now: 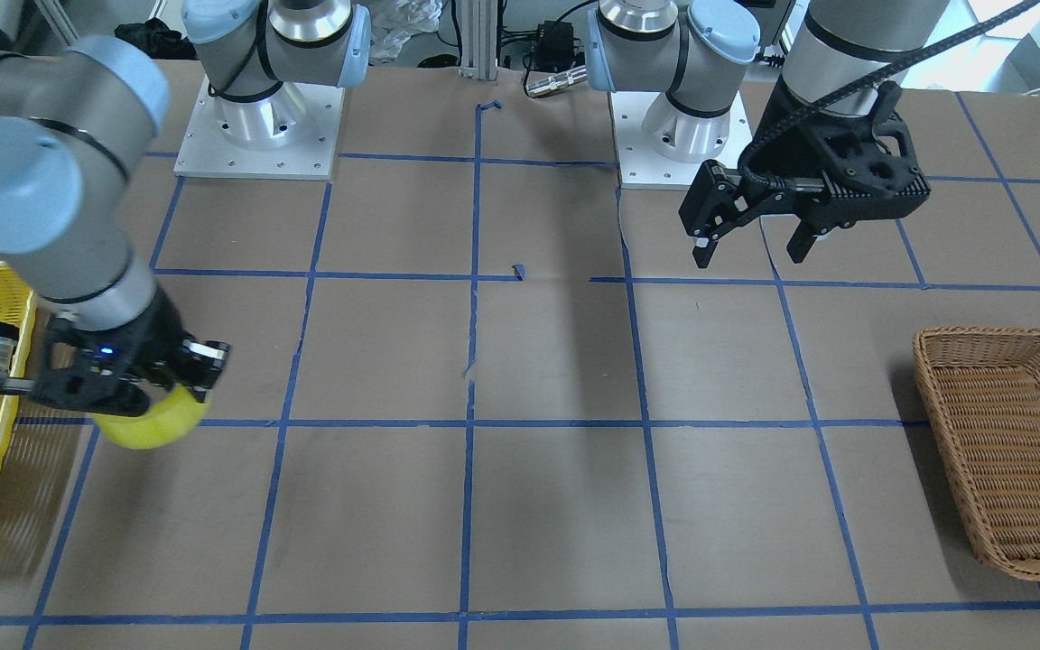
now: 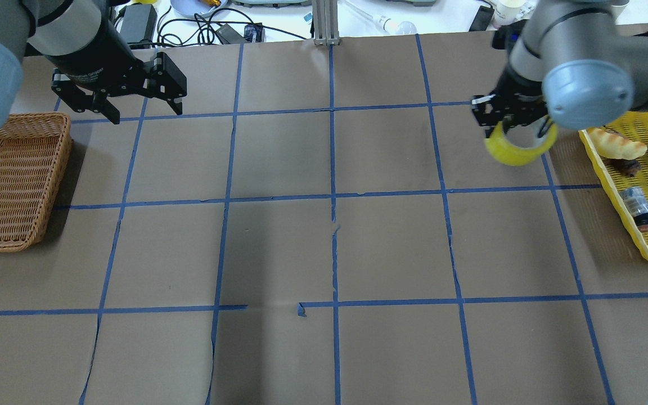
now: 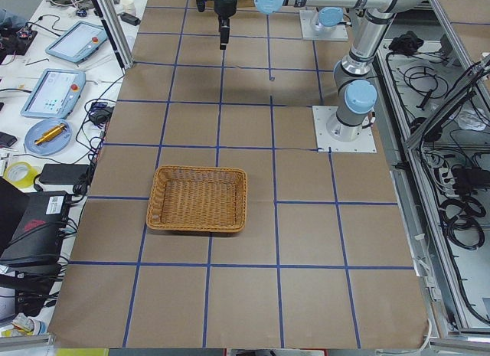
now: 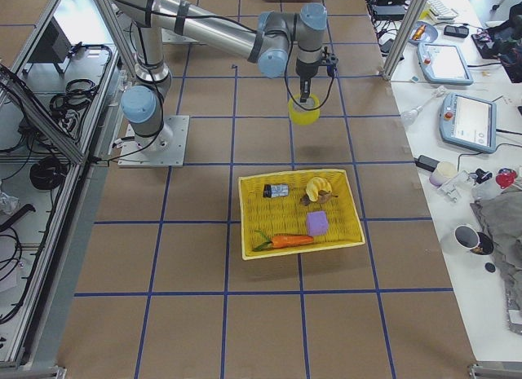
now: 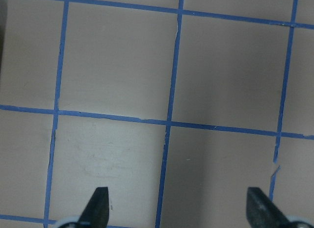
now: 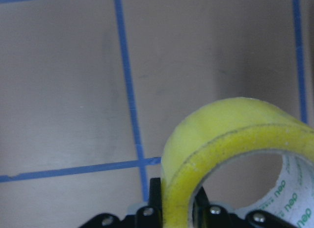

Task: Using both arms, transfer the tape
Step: 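Lift the tape roll out of the crate and carry it toward table center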

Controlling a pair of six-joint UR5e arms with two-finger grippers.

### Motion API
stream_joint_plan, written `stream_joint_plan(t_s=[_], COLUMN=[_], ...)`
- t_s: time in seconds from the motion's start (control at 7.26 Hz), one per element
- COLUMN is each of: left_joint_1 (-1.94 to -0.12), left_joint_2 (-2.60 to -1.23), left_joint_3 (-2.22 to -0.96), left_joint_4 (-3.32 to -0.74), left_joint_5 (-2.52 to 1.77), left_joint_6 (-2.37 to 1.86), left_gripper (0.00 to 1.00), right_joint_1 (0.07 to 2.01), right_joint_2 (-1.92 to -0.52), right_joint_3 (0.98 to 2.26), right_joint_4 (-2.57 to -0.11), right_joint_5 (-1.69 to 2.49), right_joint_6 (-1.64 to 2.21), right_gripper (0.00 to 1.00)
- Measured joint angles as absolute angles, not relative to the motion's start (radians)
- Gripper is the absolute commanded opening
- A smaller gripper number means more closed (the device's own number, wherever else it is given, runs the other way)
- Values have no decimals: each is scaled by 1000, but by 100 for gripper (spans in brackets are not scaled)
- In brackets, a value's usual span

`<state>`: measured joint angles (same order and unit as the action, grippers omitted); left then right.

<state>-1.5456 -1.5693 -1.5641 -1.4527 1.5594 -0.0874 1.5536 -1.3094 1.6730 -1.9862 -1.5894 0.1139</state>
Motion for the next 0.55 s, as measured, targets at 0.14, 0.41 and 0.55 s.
stream_joint_plan(t_s=[0.14,0.41,0.55], left_joint_1=[-1546,-1548,-1546], left_joint_2=[-1569,-1570,-1570], left_joint_3=[-1564,-1564,-1564], left_joint_4=[-1453,-1453,-1453], left_joint_5=[1561,1561,1562], left_joint_6=[-85,-85,-82], left_gripper=[100,100,100], right_joint_1=[1653,1779,1826], right_joint_2=[-1248,-1114,-1049], right_joint_3=[1644,1562,1498], right_joint_4=[-2026,-2091,-2102], right_joint_5=[-1586,-1580,-1578], right_joint_6=[284,544,651], right_gripper=[0,0,0])
